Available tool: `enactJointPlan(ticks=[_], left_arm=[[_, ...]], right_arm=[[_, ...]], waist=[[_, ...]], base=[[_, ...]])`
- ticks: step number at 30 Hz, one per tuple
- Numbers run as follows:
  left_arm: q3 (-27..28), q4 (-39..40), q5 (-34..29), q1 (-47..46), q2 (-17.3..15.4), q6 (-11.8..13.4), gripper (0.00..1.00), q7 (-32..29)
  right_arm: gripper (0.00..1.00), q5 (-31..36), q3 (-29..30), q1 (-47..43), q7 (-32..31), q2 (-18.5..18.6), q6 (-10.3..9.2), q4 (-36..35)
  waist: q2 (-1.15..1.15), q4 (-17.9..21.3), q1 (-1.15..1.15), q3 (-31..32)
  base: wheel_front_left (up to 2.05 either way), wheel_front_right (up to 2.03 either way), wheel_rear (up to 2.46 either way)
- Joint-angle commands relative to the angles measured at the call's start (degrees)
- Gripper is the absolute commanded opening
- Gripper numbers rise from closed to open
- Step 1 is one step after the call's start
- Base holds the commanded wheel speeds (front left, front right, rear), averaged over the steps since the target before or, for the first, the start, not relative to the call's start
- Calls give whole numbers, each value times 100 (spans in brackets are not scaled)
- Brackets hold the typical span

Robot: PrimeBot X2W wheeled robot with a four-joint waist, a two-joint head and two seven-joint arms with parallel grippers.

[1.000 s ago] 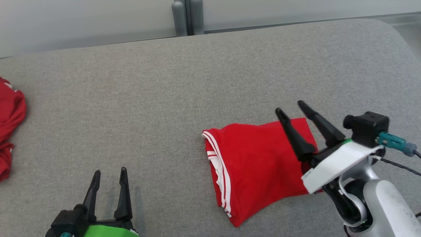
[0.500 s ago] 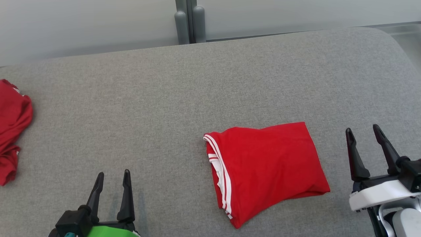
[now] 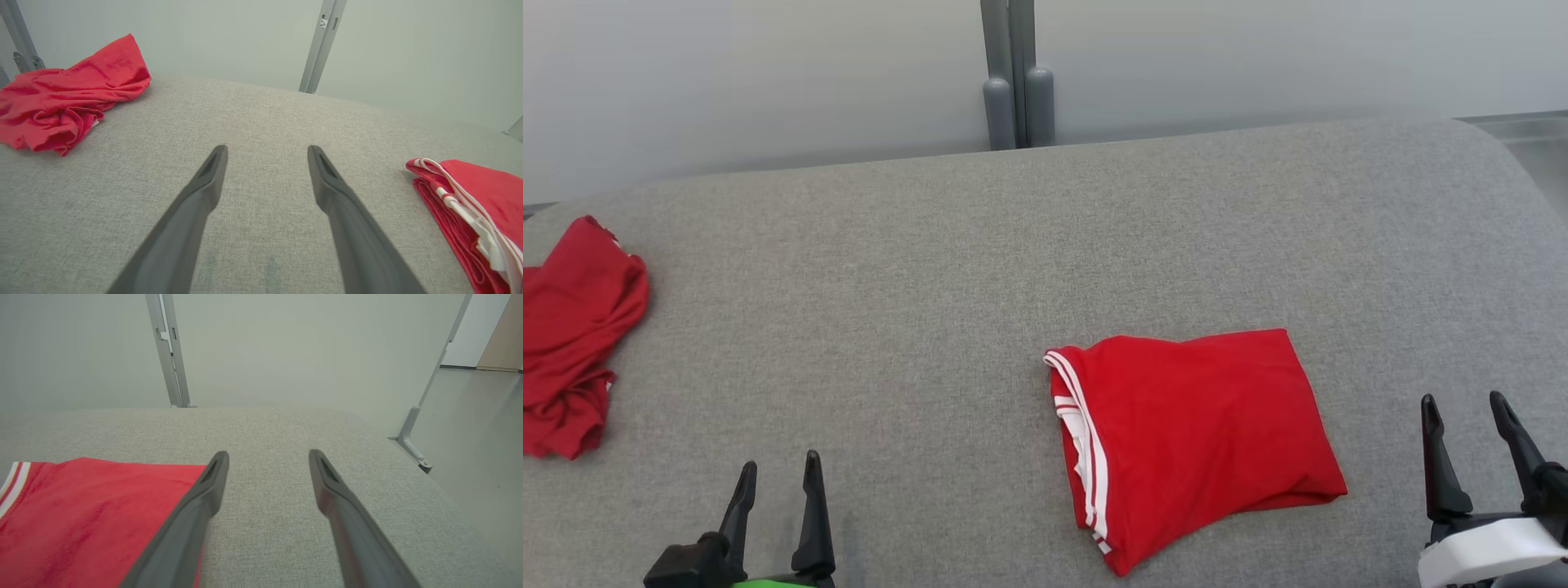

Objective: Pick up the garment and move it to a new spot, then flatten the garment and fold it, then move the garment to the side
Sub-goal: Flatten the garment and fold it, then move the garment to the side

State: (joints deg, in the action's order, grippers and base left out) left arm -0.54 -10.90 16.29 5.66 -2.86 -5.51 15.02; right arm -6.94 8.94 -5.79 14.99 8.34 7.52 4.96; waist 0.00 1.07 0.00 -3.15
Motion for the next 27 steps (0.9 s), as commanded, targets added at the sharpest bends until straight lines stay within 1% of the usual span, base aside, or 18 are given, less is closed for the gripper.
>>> enactJointPlan(ticks=[1,12,27], left_arm=[[39,-9,-16,91,-10,22,100,18],[177,-94,-51,169,-10,-24,100,18],[168,-89,-24,182,-10,-21,100,18]], right_arm=[[100,8,19,-88,24,2,-6,18],[100,-18,-2,-32,25,56,-6,91],[100,-34,-139,44,26,125,-6,92]], waist=[[0,-43,0,110],[0,-97,0,265],[0,-161,0,299]], base=[[0,0,0],[0,0,0],[0,0,0]])
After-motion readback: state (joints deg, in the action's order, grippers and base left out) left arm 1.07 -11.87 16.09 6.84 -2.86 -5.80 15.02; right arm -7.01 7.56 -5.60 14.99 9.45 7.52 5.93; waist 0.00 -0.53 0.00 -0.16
